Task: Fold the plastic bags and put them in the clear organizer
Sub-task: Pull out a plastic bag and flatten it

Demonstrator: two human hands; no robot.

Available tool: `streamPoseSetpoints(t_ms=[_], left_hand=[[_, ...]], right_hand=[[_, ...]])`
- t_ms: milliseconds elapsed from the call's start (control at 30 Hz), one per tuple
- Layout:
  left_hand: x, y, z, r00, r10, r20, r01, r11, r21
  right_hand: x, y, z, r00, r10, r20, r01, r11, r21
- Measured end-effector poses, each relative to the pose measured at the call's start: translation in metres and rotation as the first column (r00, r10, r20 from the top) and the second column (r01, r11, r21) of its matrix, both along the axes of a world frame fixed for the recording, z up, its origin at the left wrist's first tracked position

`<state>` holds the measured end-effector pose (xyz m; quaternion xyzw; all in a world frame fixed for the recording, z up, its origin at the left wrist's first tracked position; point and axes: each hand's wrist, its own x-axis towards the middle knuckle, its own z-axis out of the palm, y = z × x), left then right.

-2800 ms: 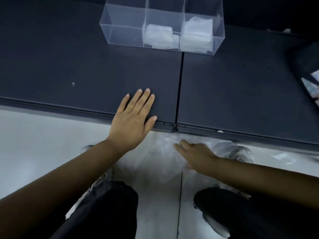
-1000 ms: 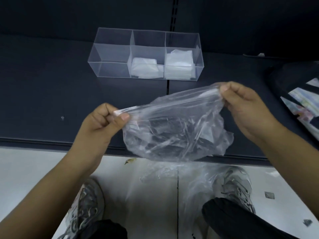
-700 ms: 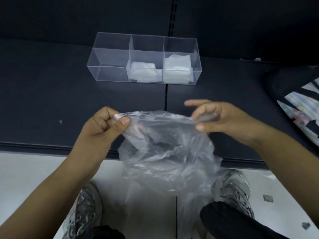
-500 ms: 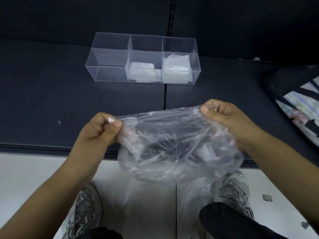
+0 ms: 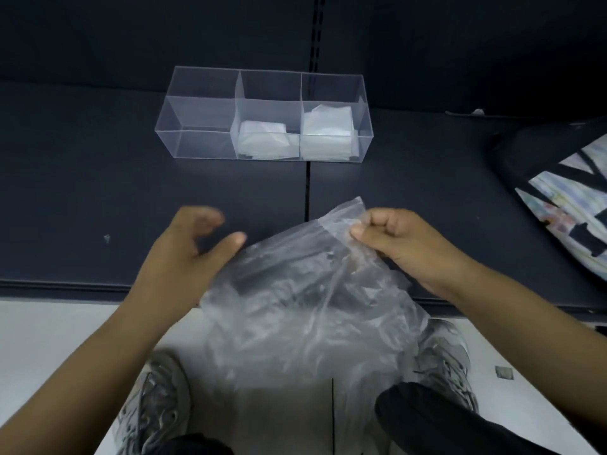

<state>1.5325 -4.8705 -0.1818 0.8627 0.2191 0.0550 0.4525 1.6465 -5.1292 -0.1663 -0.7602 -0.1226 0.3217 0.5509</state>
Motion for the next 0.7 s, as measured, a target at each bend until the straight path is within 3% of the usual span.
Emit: streamPoseSetpoints(t_ms=[100,167,233,400,500,600,700], left_hand=[[0.032,-0.026,0.022,0.953,-0.304,0.003,0.304,0.95,-0.071],[0.05,-0.042,0.026,0.932,-0.363,0.024,0.363,0.923,-0.129],[0.061,-0.043,0.022,0.973,-0.22,0.068,0.23,0.947,-0.224],[0.063,0.0,-0.007,0.991,0.13,0.018,-0.122,0.962,-0.243],[0.062,0.013,-0.02,0.978,0.203,-0.05,-0.208,0.928,-0.309],[0.063,0.017,-0.026,0.968,0.235,-0.088,-0.25,0.915,-0.316],[0.063,0.019,-0.027,0.962,0.253,-0.1,-0.272,0.909,-0.316]], right_hand=[[-0.002,0.022,0.008,0.989,0.135,0.06,-0.135,0.991,0.006],[0.001,0.032,0.01,0.981,0.18,0.077,-0.18,0.984,-0.007],[0.009,0.031,0.007,0.985,0.157,0.071,-0.156,0.987,-0.024],[0.038,-0.005,-0.015,0.989,-0.037,0.14,0.071,0.966,-0.248],[0.047,-0.025,-0.018,0.981,-0.144,0.128,0.167,0.968,-0.187],[0.045,-0.023,-0.013,1.0,0.022,0.021,-0.021,0.998,-0.058],[0.032,-0.009,-0.014,0.949,0.315,-0.006,-0.313,0.939,-0.141]])
